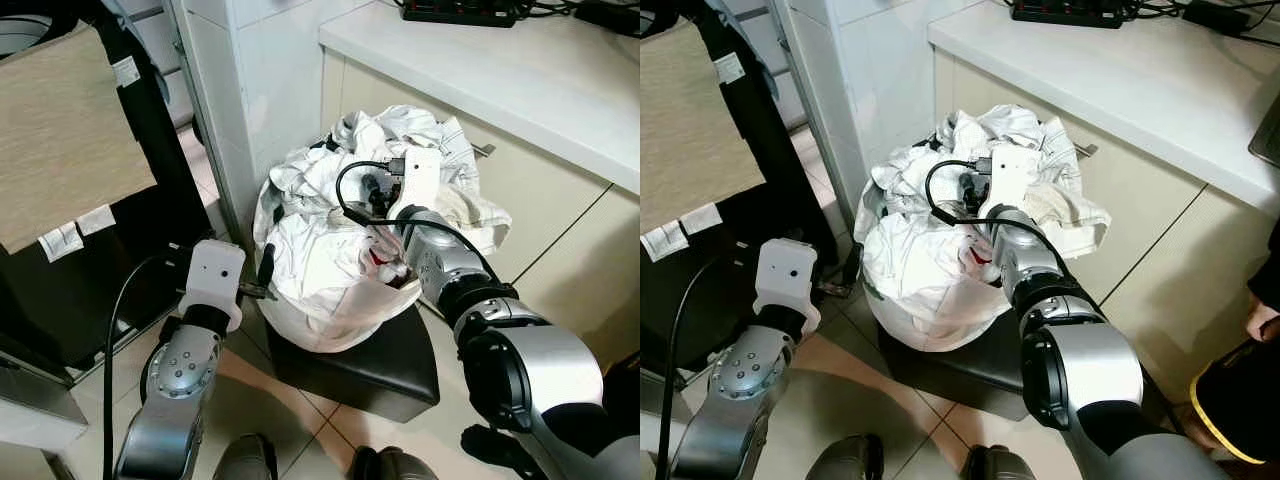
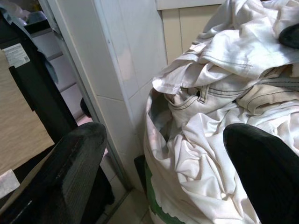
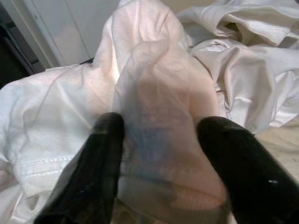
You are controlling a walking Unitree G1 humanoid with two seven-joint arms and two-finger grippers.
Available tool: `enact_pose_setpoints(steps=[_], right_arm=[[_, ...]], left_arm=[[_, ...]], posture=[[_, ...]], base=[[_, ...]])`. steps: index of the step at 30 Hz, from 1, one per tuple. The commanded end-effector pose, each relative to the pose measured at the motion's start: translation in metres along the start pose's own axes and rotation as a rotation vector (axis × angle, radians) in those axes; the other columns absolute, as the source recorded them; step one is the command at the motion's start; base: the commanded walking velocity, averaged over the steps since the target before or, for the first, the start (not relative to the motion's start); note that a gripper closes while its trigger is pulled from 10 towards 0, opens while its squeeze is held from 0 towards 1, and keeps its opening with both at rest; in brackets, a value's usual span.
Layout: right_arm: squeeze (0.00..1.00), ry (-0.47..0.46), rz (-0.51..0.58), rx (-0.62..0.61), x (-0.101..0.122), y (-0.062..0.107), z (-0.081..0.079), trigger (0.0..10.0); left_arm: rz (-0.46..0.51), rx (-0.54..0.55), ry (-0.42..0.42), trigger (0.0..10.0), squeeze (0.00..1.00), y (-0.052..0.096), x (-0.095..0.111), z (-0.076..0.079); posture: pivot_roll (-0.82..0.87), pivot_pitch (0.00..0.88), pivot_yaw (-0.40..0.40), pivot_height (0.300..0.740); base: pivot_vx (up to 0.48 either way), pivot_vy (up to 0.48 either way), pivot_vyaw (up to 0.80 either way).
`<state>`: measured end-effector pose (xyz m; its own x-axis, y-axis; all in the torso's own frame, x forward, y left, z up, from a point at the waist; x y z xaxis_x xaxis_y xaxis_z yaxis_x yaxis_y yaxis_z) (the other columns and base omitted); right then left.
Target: Clothes washing
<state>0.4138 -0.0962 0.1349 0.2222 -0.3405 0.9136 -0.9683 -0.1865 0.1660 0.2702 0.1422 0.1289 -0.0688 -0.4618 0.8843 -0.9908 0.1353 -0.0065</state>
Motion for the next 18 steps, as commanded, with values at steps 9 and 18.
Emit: enact_pose_setpoints(steps=[9, 18], right_arm=[[0.00, 0.019, -0.010, -0.004, -0.001, -0.001, -0.001, 0.0], [0.00, 0.083, 0.040, 0.029, 0.010, -0.003, -0.011, 0.0]], left_arm=[[0.015, -0.006, -0.013, 10.0, 0.00, -0.003, 0.006, -0.004], [0.022, -0.019, -0.013, 10.0, 0.00, -0.006, 0.007, -0.002]], posture=[[0.11, 0.138, 0.000, 0.740], [0.09, 0.138, 0.013, 0.740]], base=[[0.000, 0.000, 0.00], [0.000, 0.000, 0.00]])
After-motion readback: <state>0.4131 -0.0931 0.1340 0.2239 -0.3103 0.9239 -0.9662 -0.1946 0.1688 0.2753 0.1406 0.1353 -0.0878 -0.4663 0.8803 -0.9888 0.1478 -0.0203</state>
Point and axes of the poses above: a point about 5 cm out from each wrist's last joint towards the gripper, its own y axis pointing back from the gripper into the wrist, its own x axis along the axis of the wrist's last joint, z = x × y, the point moved 2 cm from there along -y, pointing out of the wrist towards the gripper, and after that the axes turned 15 degrees about -y, right-handed, at the moved point
